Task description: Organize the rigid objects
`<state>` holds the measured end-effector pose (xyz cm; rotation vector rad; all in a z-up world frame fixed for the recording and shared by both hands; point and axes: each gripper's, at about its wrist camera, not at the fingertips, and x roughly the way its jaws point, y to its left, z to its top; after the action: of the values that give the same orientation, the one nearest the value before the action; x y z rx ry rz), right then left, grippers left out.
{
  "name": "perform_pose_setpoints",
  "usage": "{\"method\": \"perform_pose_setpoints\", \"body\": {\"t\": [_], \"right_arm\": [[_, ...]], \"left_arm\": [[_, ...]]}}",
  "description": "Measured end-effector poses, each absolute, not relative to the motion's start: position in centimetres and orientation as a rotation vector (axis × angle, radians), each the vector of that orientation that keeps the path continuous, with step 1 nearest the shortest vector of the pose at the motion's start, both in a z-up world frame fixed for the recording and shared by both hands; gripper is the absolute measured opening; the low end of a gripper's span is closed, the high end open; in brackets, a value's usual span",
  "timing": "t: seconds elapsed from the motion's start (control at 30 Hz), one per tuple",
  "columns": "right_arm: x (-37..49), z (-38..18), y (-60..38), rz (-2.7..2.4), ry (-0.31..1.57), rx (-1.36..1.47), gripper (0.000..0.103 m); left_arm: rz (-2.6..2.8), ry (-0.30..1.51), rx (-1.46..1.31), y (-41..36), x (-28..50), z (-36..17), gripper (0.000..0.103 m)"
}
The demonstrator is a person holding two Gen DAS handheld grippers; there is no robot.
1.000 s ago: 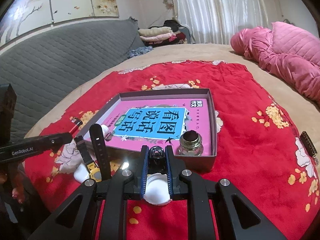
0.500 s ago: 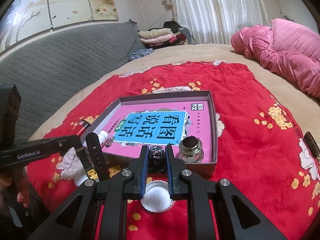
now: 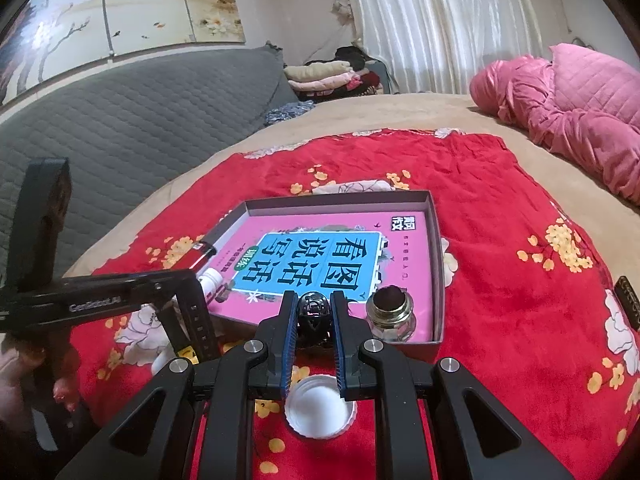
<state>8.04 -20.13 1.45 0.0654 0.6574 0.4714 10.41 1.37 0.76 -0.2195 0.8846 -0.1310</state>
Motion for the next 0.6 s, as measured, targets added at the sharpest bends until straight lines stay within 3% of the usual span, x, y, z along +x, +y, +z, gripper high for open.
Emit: {"method": "perform_pose_setpoints", "body": {"t": [0.6], "right_arm": [[10.9,1.0,-18.7,0.491,0.625,0.029,0.016]], "left_arm": [[-0.146,0.944,-0.235,0.2,13.9,-2.2,0.022]]}}
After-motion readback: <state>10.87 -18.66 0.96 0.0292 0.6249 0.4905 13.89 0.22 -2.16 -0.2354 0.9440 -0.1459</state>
